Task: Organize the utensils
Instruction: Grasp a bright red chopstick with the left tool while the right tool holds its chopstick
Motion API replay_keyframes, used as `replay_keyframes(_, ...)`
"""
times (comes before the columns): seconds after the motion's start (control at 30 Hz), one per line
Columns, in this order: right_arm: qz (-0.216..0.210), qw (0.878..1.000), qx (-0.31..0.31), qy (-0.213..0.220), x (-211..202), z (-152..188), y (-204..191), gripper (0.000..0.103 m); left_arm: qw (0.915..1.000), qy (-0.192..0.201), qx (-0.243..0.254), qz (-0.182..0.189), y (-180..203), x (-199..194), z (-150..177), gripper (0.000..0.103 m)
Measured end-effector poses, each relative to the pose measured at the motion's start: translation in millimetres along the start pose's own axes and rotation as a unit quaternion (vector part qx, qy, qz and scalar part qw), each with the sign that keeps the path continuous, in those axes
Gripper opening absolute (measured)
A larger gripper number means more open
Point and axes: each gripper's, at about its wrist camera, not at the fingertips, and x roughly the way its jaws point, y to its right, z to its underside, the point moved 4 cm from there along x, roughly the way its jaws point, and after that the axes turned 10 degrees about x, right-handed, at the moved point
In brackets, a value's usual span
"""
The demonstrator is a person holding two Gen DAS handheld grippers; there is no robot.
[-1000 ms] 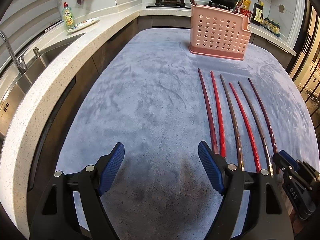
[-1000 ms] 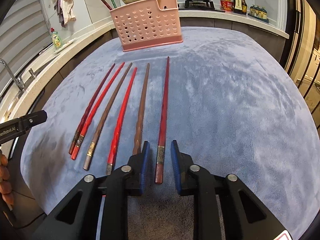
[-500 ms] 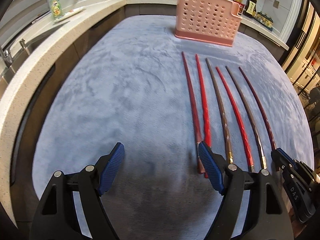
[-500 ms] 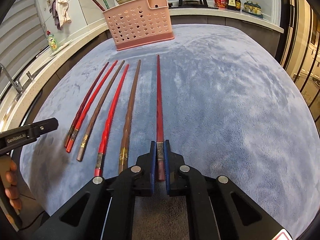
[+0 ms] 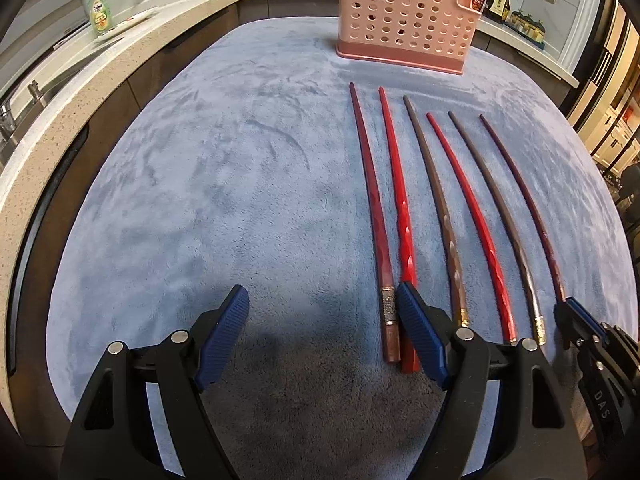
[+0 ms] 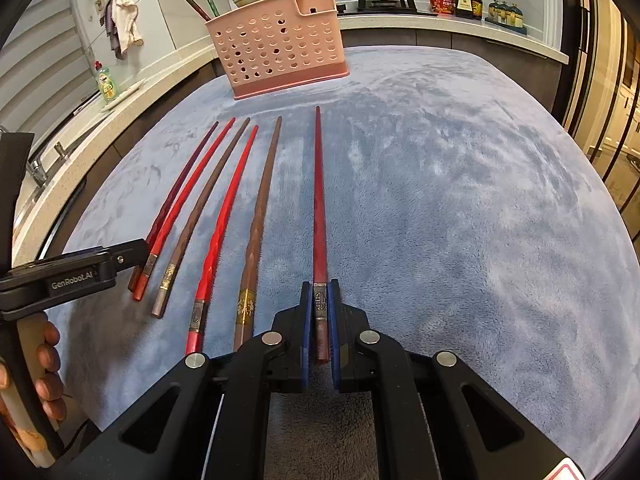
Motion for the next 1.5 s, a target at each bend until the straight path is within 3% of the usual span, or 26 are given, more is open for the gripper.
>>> replay_keyframes(0.2, 0.001, 1.000, -0.002, 0.000, 0, 0, 0, 0.007, 0.9998, -0.001, 0.015, -0.011, 2, 4, 1, 0.071)
replay_keyframes(0.3, 0.000, 1.000, -0.002, 0.000, 0, 0, 0, 0.007, 0.9998, 0.001, 0.016, -0.013, 2, 4, 1, 0.065)
replay_keyframes(0.43, 0.000, 1.000, -0.002, -0.001, 0, 1, 0, 0.007, 0.9998, 0.003, 0.015, -0.014, -1, 3, 0, 0.049)
replay_keyframes(0.57, 0.000, 1.000, -0.002, -0.001, 0, 0, 0, 0.007, 0.9997, 0.002, 0.013, -0.018, -5, 2, -2, 0.024)
replay_keyframes(0.7, 0.000, 1.000, -0.002, -0.001, 0, 1, 0, 0.006, 0.9998, -0.001, 0.013, -0.016, -9, 1, -3, 0.012)
replay_keyframes(1.07, -0.006, 1.000, 0.007, 0.018, -18, -16, 2, 0.007, 1.0000, -0.001, 0.001, -0.005, -17, -8, -6, 0.007)
replay_keyframes(1.5, -0.029, 0.995, 0.022, 0.090, -71, -68, 0, 0.007, 0.9981, 0.054, -0.028, 0.006, -42, -60, -31, 0.007)
